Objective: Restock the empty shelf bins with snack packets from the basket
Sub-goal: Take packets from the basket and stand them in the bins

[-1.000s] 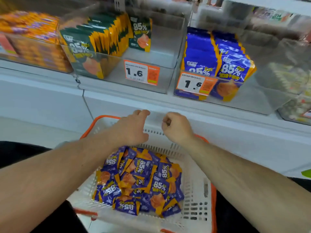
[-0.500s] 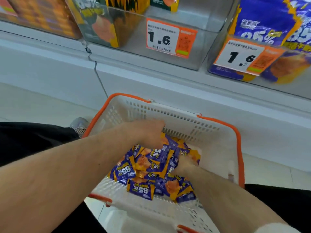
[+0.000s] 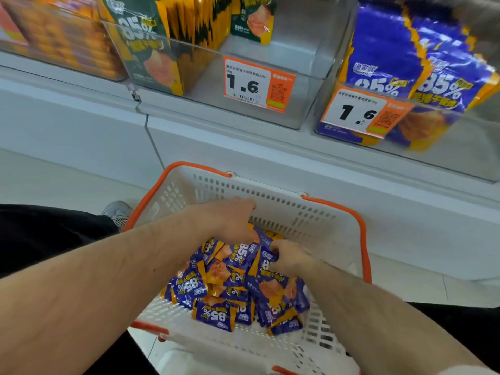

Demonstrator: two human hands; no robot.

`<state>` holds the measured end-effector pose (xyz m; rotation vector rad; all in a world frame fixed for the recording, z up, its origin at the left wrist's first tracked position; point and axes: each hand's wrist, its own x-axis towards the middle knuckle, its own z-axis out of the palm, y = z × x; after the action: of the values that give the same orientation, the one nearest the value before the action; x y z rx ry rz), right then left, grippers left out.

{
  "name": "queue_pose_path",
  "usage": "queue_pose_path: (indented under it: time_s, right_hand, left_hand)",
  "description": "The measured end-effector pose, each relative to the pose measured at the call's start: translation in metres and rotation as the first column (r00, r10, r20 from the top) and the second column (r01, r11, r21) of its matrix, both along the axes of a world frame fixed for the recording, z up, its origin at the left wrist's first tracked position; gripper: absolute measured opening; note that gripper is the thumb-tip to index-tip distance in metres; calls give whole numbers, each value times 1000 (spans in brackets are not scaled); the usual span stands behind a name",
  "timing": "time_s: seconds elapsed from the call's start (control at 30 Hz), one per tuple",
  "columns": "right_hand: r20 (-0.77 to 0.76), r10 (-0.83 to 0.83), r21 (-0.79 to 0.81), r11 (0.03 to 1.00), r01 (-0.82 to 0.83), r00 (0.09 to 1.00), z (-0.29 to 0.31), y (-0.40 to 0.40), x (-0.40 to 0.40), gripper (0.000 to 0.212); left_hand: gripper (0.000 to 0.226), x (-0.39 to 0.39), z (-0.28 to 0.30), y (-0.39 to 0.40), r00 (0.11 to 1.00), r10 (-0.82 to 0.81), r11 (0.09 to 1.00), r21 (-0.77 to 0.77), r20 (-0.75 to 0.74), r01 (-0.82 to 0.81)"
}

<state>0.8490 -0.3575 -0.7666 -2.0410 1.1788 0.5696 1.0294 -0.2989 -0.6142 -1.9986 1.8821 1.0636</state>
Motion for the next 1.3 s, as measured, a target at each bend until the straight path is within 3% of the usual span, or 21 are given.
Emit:
queue_pose_path:
  time_s: [0.07,0.17,0.27,0.37,0.43,0.5,0.57,0.63,0.8,0.83,0.87,0.93,0.97,1.0,1.1,1.17,1.3]
  right_hand:
    - [61,0,-51,999,3,998,34,-17,2,41]
    - [143,27,-150,989,-5,989,93,-41,-1,37]
    - [266,-69,-164,980,116,961,146,-57,-10,50]
    - [379,-88,-172,971,163,921,193,-61,-21,32]
    - [439,-94,-177,966,188,893,219,-58,-28,20]
    - [501,-98,-185,959,217,860,242,-54,-36,17]
    - [562,-117,-173,951,255,819,261,-49,-45,13]
    - [612,-119,-185,940,287,782,277,-47,-55,16]
    - [598,-39,-451,809,376,801,318,-54,-88,20]
    - [610,-22,-496,768,404,792,327,-56,-95,23]
    - [632,-8,-545,706,452,775,337,-59,-102,21]
    - [687,32,-625,537,567,726,359,-63,-112,9]
    - [706,45,-644,458,613,707,370,-65,-116,11]
    - [718,48,-651,397,646,694,376,-69,-120,14]
    - [714,13,-669,305,677,700,382,-87,-123,18]
    - [670,-22,-707,289,646,742,376,-100,-120,22]
    - [547,-141,-765,316,561,825,355,-121,-110,28]
  left_hand:
    - [78,-1,3,2,999,25,1000,-8,-29,-25]
    - [81,-4,10,4,992,81,995,-55,-99,-87]
    - [75,-7,19,3,958,182,968,-129,-222,-214]
    - [66,-17,28,-4,884,252,922,-180,-393,-343]
    - [50,-28,36,-10,779,291,892,-137,-556,-431]
    - [28,-43,47,-16,706,264,882,-133,-657,-453]
    - [16,-58,59,-22,698,216,863,-201,-682,-463]
    - [19,-70,70,-30,648,210,828,-220,-732,-516]
    - [22,-88,103,-57,567,102,748,-312,-818,-585]
    - [21,-91,109,-64,593,70,694,-388,-802,-607]
    - [24,-92,116,-71,681,62,590,-523,-730,-615]
    - [60,-90,127,-83,870,173,313,-812,-461,-492]
    - [76,-88,131,-87,899,248,256,-871,-361,-420]
    - [88,-85,134,-91,904,305,281,-879,-299,-385]
    - [101,-80,127,-100,914,369,486,-802,-172,-347]
    - [103,-78,117,-103,927,360,517,-806,-101,-289]
    - [104,-74,113,-105,932,351,519,-808,-95,-278]
